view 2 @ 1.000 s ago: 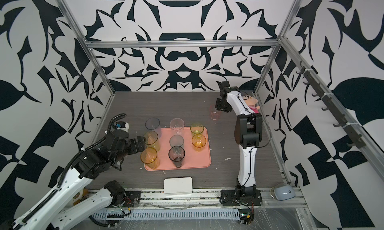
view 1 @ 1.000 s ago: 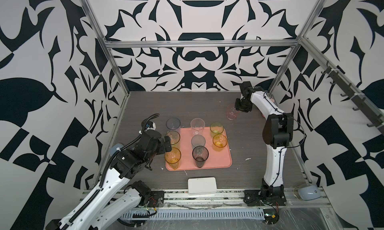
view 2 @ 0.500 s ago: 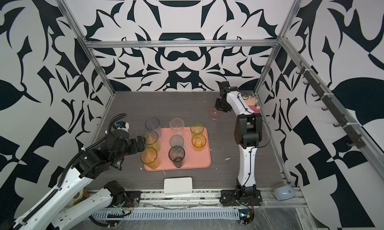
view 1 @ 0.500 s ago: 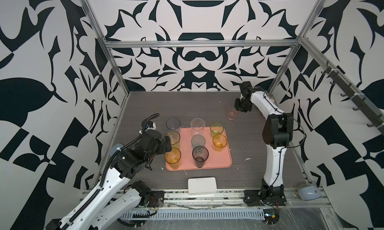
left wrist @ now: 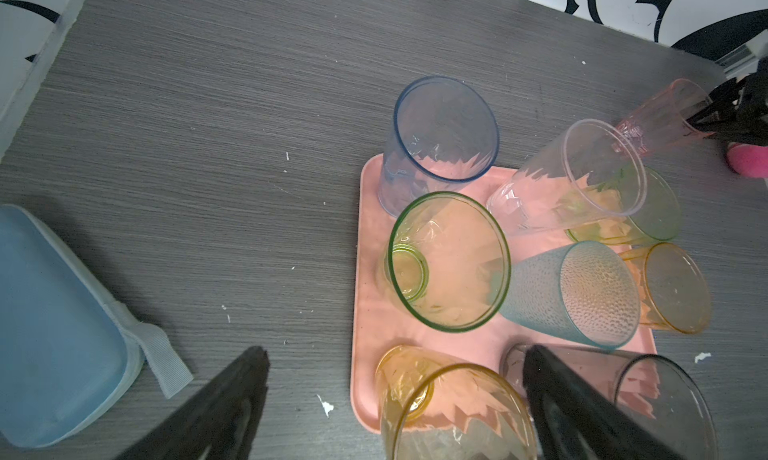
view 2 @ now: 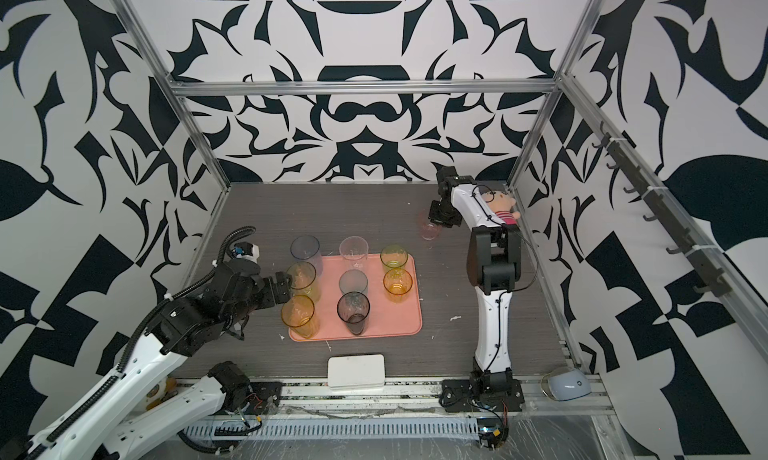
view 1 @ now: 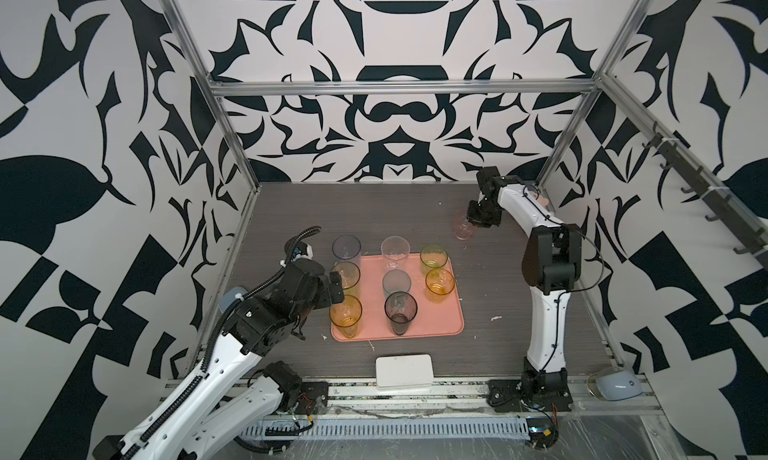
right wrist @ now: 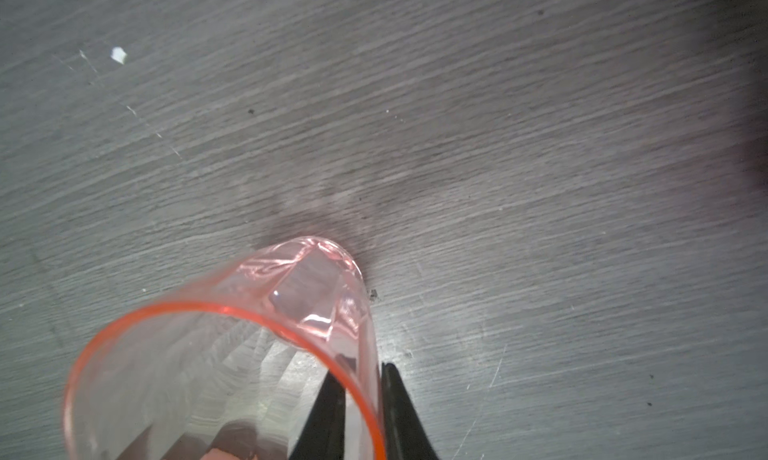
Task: Place the glasses into the tray
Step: 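Lower right gripper around the pink cup's rim and close, then lift the pink cup and swing it toward the tray's near corner with right gripper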
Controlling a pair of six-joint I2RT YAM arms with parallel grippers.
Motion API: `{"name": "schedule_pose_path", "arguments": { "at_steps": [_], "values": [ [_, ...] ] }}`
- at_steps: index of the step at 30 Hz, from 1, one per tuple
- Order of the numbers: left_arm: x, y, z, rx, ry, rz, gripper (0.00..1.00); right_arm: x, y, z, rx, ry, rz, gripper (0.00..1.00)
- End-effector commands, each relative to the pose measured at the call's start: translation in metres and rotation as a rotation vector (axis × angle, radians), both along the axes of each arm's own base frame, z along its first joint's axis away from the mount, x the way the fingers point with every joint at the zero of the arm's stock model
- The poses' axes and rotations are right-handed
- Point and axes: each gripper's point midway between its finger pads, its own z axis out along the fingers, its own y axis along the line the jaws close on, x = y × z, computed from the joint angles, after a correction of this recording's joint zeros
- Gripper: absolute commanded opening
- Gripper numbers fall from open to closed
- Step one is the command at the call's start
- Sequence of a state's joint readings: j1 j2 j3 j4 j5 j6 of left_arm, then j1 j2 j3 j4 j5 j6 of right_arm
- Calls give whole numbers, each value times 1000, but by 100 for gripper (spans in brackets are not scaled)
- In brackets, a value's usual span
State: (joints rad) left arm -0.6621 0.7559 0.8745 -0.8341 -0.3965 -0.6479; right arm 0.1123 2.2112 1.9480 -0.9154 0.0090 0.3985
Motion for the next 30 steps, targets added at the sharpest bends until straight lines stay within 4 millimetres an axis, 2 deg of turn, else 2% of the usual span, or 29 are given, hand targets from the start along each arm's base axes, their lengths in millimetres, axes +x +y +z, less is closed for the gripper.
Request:
{"name": "schedule_pose_path", "arguments": {
  "at_steps": [1,7,13,22,30],
  "values": [
    [0,3,6,-5,-9,16,99,6,0,23,12,-48,-6,14],
    [-1,4,5,-2,-6,16,99,3,-2,32,3,-58,-2,8],
    [-1,4,5,-6,-9,16,99,-3,-9,52,-36,-70,-7,4],
    [-2,4,6,-11,-11,16,99,-23,-19,97,-79,-106,-2,1],
    [-2,3,9,-22,-18,15,100,-56,-17,138,-67,-130,24,0]
  ]
}}
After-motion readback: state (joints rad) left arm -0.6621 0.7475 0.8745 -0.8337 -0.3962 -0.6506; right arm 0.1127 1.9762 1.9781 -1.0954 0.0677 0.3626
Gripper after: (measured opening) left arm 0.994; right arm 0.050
